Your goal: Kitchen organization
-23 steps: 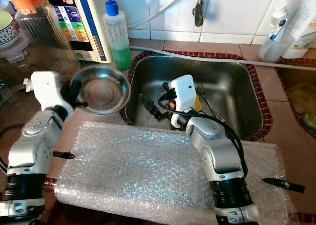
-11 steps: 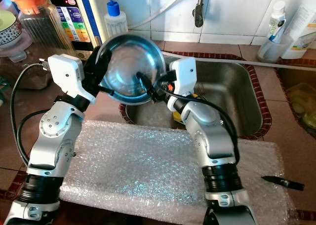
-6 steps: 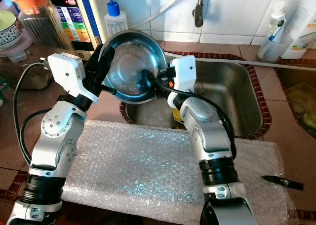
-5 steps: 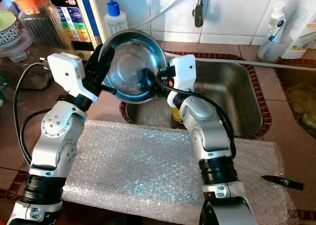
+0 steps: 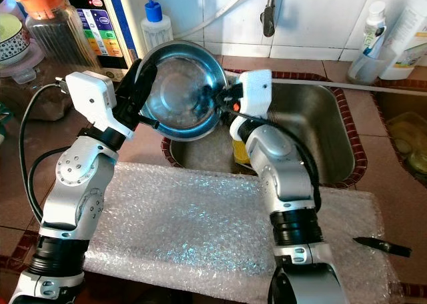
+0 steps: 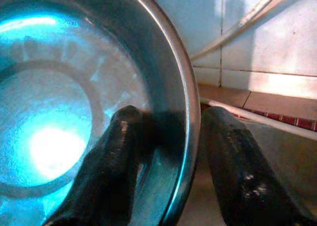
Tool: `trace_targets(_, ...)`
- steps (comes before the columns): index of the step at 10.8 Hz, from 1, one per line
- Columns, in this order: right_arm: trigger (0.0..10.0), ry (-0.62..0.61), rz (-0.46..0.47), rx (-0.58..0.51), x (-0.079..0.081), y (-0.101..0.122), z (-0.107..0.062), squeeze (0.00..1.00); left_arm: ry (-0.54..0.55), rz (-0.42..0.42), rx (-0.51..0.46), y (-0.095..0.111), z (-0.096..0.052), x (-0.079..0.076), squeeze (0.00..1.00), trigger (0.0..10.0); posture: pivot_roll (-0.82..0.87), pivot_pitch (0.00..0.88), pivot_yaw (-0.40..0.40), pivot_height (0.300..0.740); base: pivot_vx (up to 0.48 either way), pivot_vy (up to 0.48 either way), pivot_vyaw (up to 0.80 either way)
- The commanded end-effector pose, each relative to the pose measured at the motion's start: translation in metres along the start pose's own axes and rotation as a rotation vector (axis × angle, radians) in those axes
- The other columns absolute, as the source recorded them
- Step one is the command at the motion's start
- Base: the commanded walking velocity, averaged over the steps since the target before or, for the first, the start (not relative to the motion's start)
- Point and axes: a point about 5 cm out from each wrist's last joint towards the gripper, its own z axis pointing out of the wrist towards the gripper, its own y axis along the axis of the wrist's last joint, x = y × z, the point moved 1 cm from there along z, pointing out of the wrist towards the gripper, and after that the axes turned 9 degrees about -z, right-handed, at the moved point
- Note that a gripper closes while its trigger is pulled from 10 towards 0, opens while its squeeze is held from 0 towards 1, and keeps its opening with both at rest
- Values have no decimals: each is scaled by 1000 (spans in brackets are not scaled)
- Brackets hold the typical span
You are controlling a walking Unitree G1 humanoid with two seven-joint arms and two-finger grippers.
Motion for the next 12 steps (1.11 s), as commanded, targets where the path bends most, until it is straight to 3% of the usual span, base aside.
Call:
trace_targets(1, 0, -31, 19, 18, -6, -2, 0, 0, -55, 8, -60, 14, 3, -9, 0, 0, -118, 150, 57, 740, 0, 0, 0)
trace_targets(9, 0, -32, 34, 29, -7, -5, 0, 0, -81, 20, -33, 10, 1, -11, 0, 0, -116, 137, 57, 740, 0, 0, 0)
trace_targets(10, 0, -32, 34, 30, -7, -6, 0, 0, -101, 4, 3, 5, -1, -13, 0, 3059, -114, 135, 55, 740, 0, 0, 0)
trace_targets(11, 0, -32, 36, 30, -6, -6, 0, 0, -127, -12, 39, -2, -3, -18, 271, 10000, -114, 138, 56, 740, 0, 0, 0)
trace_targets(12, 0, -35, 40, 28, -6, -6, 0, 0, -139, -32, 45, -3, -4, -21, 1000, 10000, -113, 140, 55, 740, 0, 0, 0)
